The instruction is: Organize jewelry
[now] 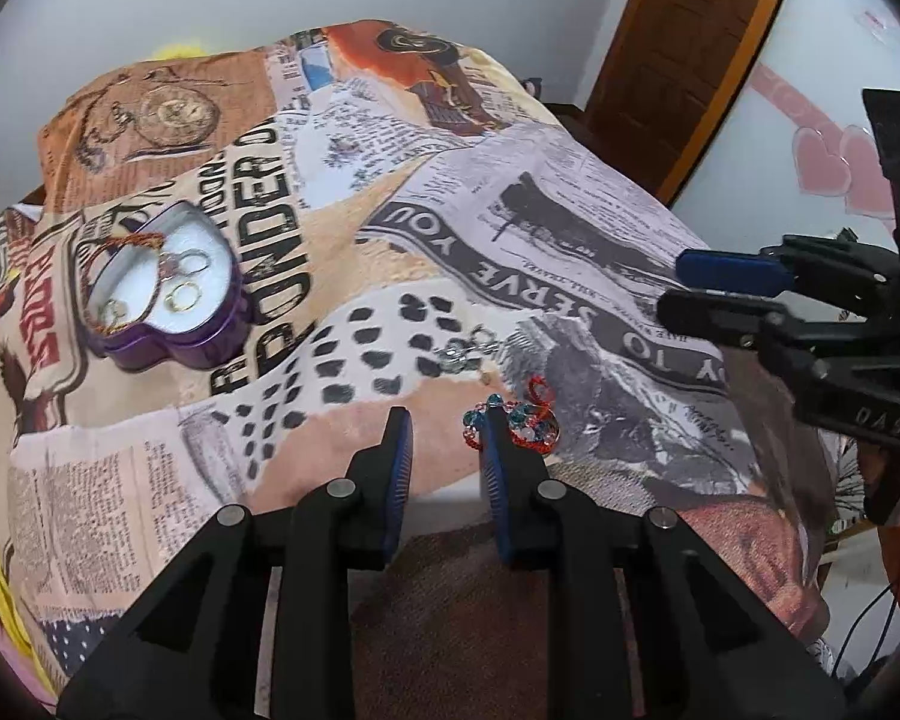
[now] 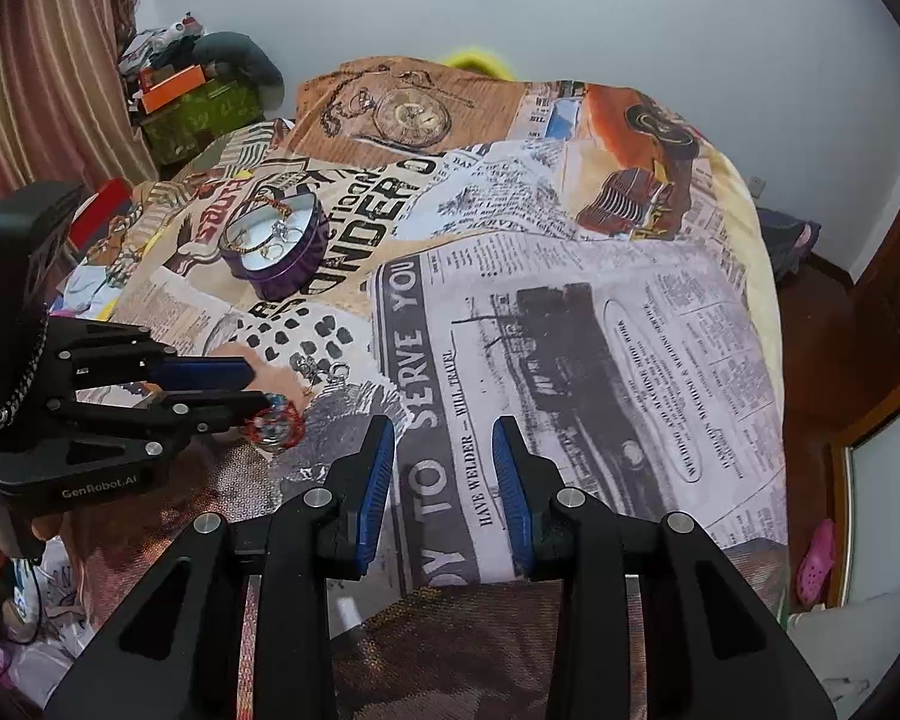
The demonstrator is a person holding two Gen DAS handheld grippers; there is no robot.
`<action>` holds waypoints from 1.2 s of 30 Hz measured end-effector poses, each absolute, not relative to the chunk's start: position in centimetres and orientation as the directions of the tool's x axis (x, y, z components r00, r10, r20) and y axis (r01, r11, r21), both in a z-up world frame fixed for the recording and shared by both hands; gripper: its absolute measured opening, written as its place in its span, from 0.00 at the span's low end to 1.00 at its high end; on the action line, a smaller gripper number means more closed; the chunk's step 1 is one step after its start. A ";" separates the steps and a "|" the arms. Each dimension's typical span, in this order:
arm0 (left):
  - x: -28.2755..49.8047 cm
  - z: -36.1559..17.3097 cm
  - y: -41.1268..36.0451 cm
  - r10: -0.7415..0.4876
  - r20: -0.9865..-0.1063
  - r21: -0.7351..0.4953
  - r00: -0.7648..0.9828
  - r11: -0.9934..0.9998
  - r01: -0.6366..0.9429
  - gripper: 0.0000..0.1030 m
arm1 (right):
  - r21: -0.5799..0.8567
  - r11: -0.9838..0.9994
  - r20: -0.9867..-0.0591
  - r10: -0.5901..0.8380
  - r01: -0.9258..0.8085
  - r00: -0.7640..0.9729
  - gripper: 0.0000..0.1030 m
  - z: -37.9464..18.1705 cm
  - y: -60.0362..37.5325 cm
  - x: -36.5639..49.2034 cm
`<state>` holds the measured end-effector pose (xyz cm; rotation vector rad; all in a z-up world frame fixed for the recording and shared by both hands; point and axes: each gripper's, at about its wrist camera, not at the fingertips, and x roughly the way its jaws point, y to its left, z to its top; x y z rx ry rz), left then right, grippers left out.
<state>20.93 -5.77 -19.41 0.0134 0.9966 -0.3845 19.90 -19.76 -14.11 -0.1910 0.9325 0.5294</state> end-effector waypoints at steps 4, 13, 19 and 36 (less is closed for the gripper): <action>21.2 -19.5 -6.7 -0.317 -0.817 -0.152 0.481 0.924 0.351 0.21 | 0.068 0.856 -0.810 0.347 -0.512 0.473 0.30 -14.4 -19.7 19.9; 21.2 -20.0 -7.7 -0.390 -0.798 -0.211 0.460 0.895 0.392 0.03 | 0.098 0.866 -0.812 0.354 -0.491 0.463 0.30 -14.7 -20.2 20.2; 20.4 -18.6 -7.4 -0.378 -0.778 -0.201 0.502 0.906 0.372 0.02 | 0.095 0.867 -0.806 0.356 -0.489 0.473 0.30 -14.4 -20.3 19.9; 17.9 -12.0 -2.3 -0.348 -0.661 -0.182 0.665 0.934 0.308 0.02 | 0.112 0.842 -0.807 0.387 -0.528 0.446 0.30 -14.5 -17.7 20.3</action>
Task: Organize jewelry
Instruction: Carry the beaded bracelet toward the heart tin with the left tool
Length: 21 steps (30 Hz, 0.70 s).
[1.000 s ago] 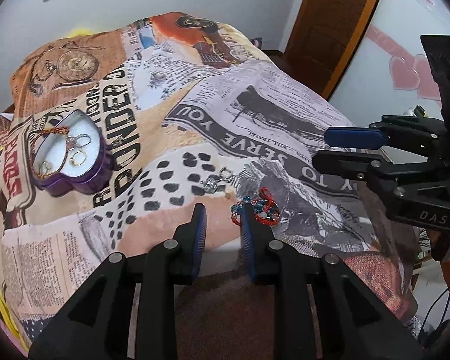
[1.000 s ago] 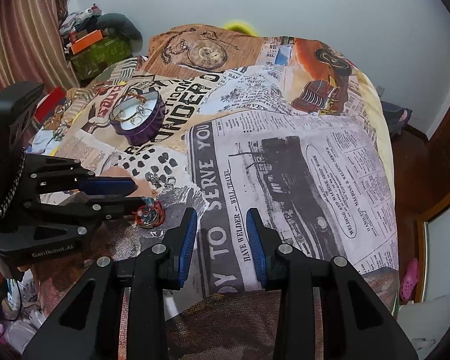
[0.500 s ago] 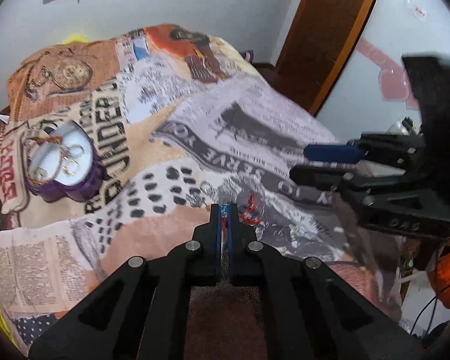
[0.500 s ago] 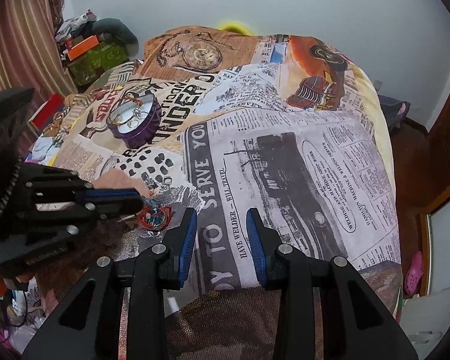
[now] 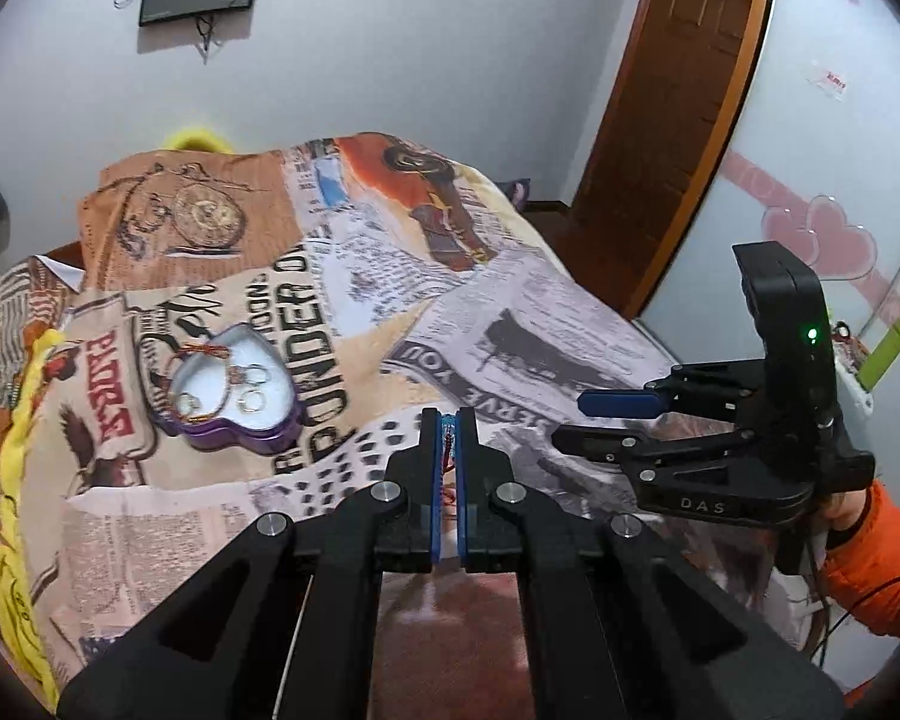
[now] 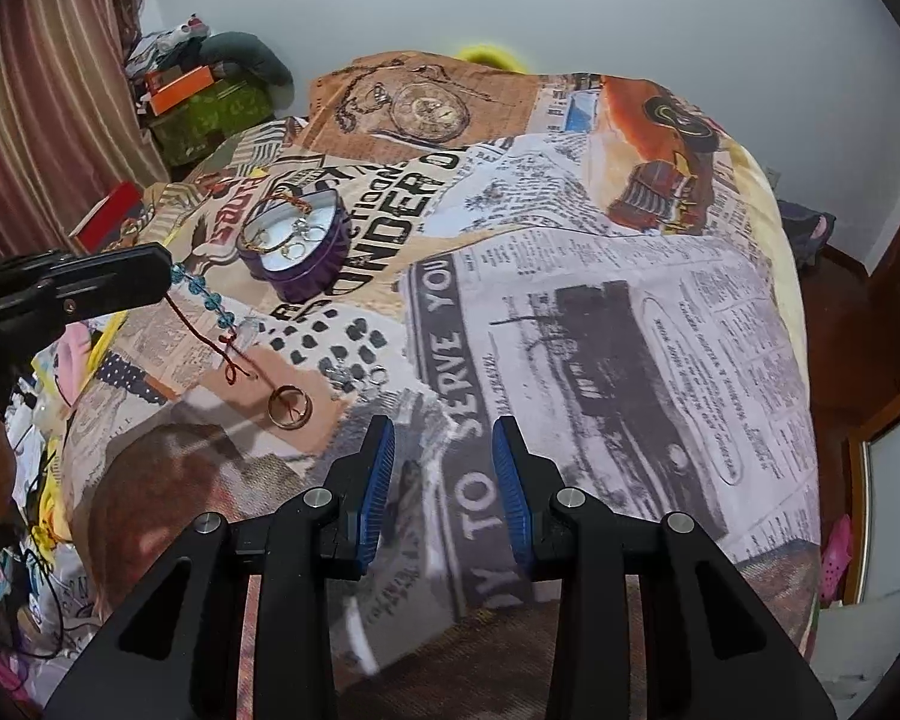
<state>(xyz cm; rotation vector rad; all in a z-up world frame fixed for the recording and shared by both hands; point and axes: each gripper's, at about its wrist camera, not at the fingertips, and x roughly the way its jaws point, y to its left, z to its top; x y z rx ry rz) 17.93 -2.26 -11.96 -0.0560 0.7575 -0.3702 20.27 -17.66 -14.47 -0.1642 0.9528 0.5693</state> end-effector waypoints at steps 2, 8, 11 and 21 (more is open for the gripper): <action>17.9 -12.3 -1.7 -0.339 -0.663 -0.185 0.667 0.938 0.293 0.02 | 0.120 0.834 -0.810 0.397 -0.539 0.433 0.30 -14.6 -17.0 20.4; 17.7 -12.8 0.7 -0.304 -0.660 -0.191 0.687 0.952 0.239 0.02 | 0.142 0.794 -0.826 0.424 -0.591 0.371 0.30 -15.5 -14.2 20.1; 17.5 -12.7 1.9 -0.301 -0.650 -0.201 0.698 0.954 0.223 0.02 | 0.134 0.774 -0.838 0.422 -0.619 0.346 0.30 -16.0 -12.7 20.0; 17.2 -14.3 3.3 -0.311 -0.665 -0.216 0.679 0.950 0.224 0.02 | 0.138 0.720 -0.854 0.434 -0.680 0.286 0.30 -16.0 -8.9 20.1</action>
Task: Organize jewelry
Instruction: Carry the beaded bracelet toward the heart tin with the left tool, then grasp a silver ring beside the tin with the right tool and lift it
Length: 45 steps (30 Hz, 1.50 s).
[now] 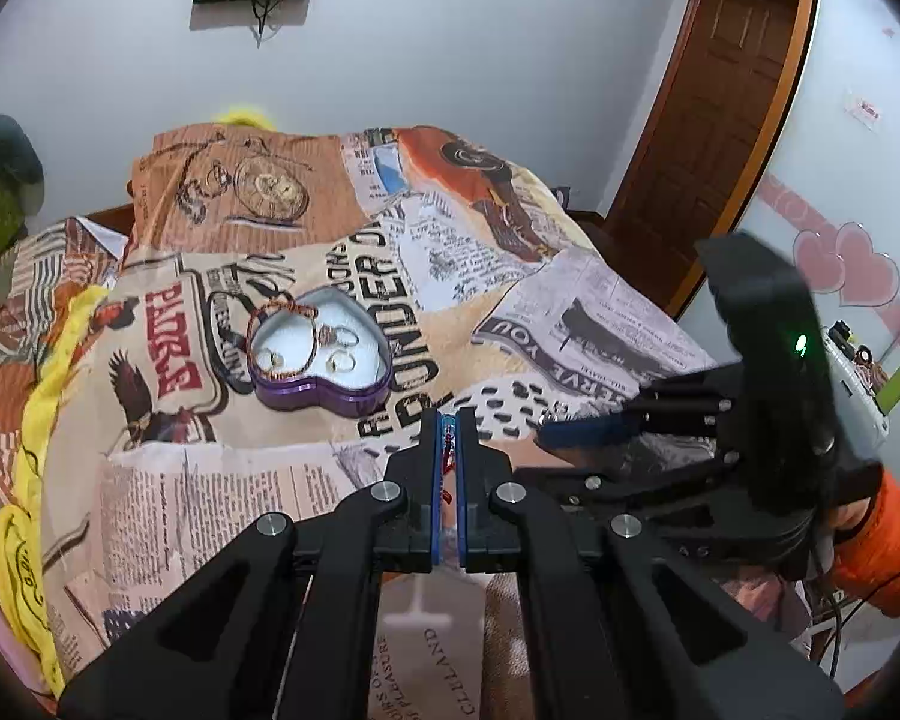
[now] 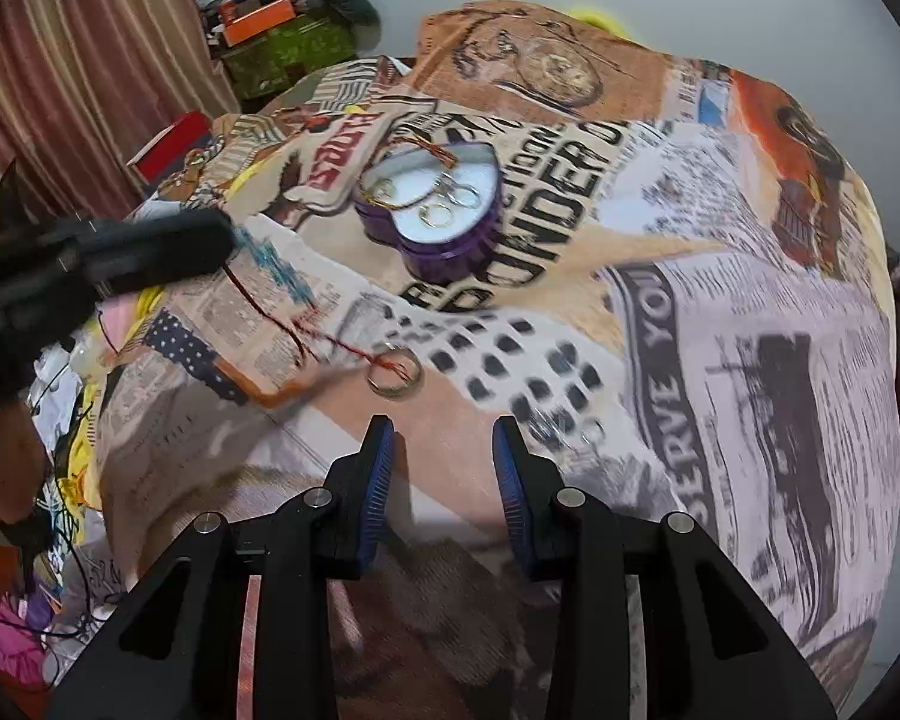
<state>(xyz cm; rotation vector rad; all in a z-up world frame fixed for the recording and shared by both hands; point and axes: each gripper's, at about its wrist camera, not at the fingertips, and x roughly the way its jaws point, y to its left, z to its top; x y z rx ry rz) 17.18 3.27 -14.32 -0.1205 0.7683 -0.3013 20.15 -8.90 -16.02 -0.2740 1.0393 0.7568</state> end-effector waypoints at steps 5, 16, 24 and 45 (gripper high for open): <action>17.2 -15.3 4.3 -0.338 -0.668 -0.265 0.663 0.941 0.212 0.02 | 0.105 0.694 -0.864 0.418 -0.712 0.281 0.30 -16.0 -7.0 20.7; 17.0 -16.3 7.5 -0.270 -0.678 -0.258 0.683 0.958 0.123 0.02 | 0.111 0.647 -0.878 0.419 -0.755 0.230 0.30 -16.2 -4.3 21.9; 16.4 -18.2 10.6 -0.153 -0.713 -0.191 0.684 0.981 0.019 0.02 | 0.155 0.623 -0.893 0.420 -0.767 0.160 0.30 -17.2 -1.1 23.0; 16.9 -20.2 12.4 -0.156 -0.704 -0.202 0.693 0.979 0.015 0.02 | 0.128 0.703 -0.920 0.347 -0.700 0.181 0.30 -20.0 2.3 26.5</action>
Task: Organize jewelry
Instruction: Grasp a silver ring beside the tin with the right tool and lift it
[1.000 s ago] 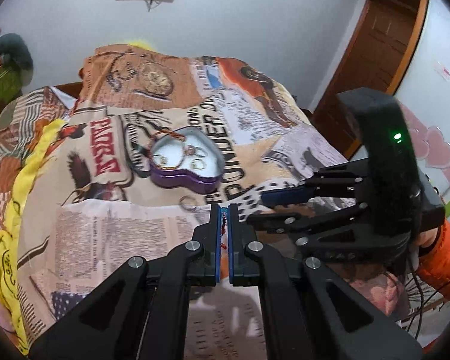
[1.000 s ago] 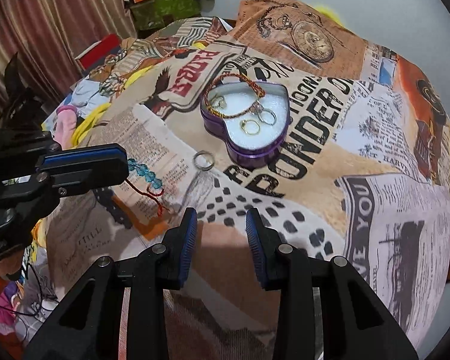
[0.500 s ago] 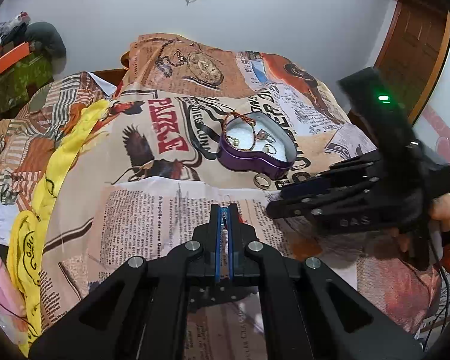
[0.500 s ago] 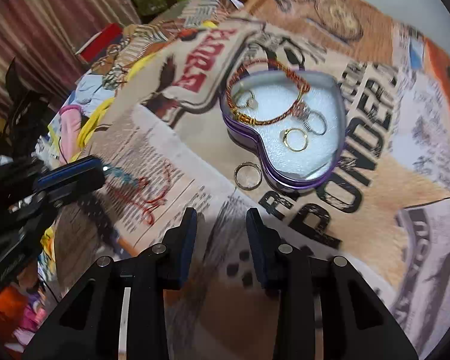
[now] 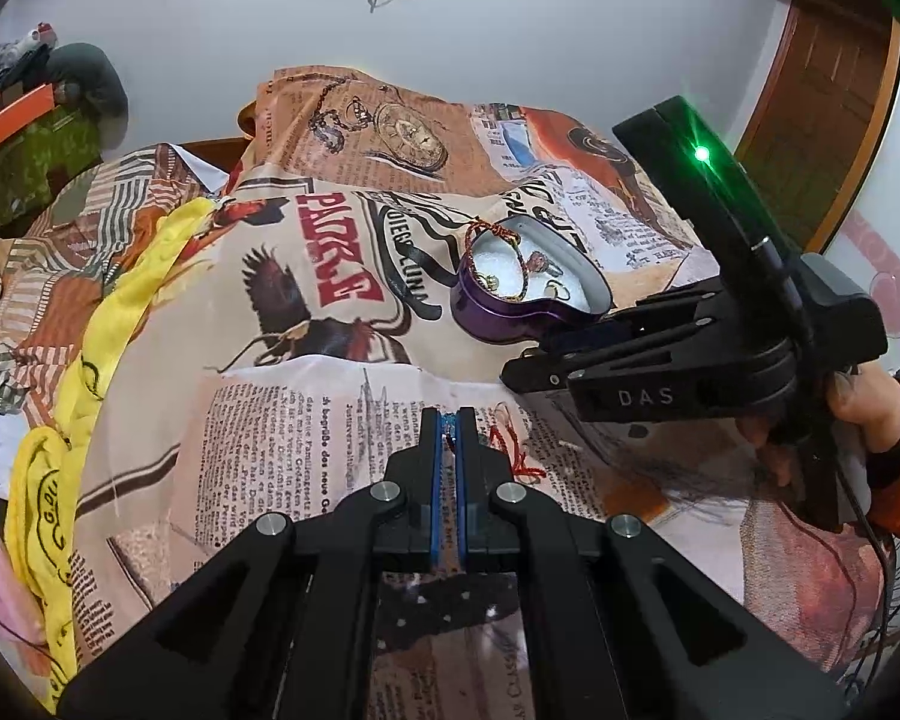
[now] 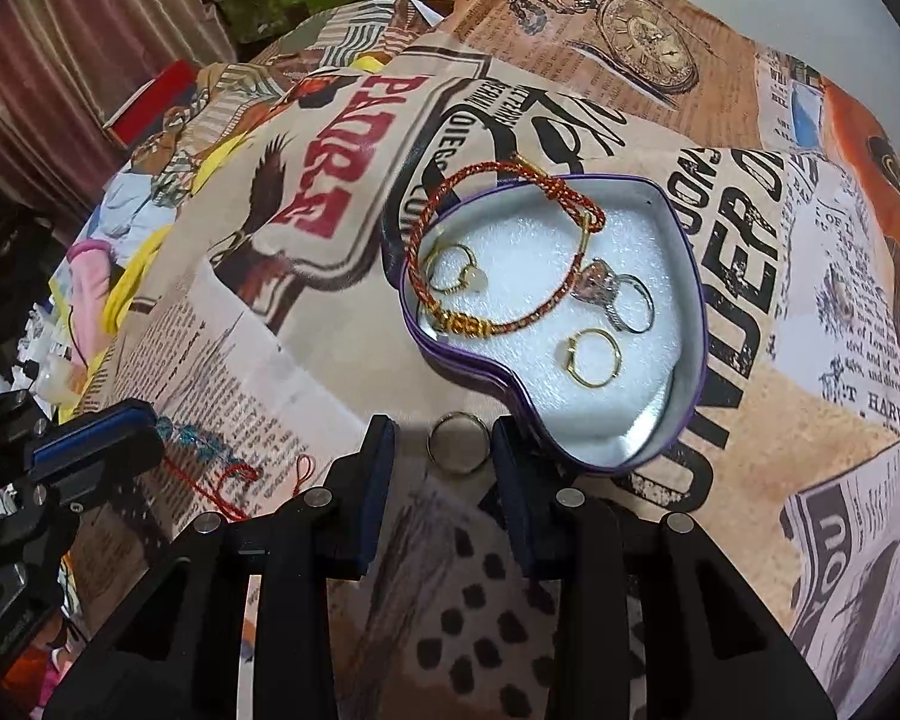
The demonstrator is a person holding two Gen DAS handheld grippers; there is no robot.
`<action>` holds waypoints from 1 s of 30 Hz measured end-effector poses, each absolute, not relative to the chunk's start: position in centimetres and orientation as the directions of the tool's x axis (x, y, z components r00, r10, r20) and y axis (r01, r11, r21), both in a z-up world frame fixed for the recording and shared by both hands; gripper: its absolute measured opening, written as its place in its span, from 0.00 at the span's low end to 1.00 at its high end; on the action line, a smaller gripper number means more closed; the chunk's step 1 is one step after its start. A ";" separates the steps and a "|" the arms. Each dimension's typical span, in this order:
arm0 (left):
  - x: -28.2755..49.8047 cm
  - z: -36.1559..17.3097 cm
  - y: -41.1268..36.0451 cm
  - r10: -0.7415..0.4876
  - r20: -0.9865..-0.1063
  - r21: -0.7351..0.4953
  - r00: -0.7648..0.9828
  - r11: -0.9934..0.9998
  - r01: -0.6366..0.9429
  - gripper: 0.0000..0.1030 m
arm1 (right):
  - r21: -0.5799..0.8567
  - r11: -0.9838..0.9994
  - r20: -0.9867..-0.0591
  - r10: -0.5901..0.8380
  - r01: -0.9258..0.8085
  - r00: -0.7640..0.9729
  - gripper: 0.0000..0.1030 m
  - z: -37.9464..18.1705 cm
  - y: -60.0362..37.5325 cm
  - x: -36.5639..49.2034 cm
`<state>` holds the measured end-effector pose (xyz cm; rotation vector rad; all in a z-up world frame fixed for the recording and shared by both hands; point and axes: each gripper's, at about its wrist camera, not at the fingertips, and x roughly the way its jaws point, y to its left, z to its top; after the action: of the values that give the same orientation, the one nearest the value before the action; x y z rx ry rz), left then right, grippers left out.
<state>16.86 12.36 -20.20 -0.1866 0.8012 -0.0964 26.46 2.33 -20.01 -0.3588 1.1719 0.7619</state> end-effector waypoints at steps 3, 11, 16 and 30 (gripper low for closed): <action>17.0 -20.3 12.5 -0.155 -0.705 -0.201 0.692 0.979 0.014 0.02 | 0.129 0.699 -0.918 0.352 -0.703 0.182 0.23 -20.0 2.3 26.4; 17.5 -18.8 12.4 -0.152 -0.688 -0.193 0.710 0.981 0.022 0.02 | 0.163 0.693 -0.899 0.398 -0.703 0.185 0.19 -18.7 1.1 25.8; 18.4 -16.8 11.7 -0.149 -0.659 -0.172 0.737 0.984 0.045 0.02 | 0.158 0.695 -0.866 0.438 -0.702 0.239 0.19 -16.3 -0.6 25.6; 24.8 -13.0 9.2 -0.170 -0.613 -0.161 0.772 0.983 0.089 0.02 | 0.141 0.739 -0.799 0.479 -0.659 0.365 0.19 -13.0 -3.8 28.0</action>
<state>24.78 9.23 -12.96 -0.1248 0.6751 -0.1411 28.04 -3.80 -13.01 -0.2163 0.9455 0.7386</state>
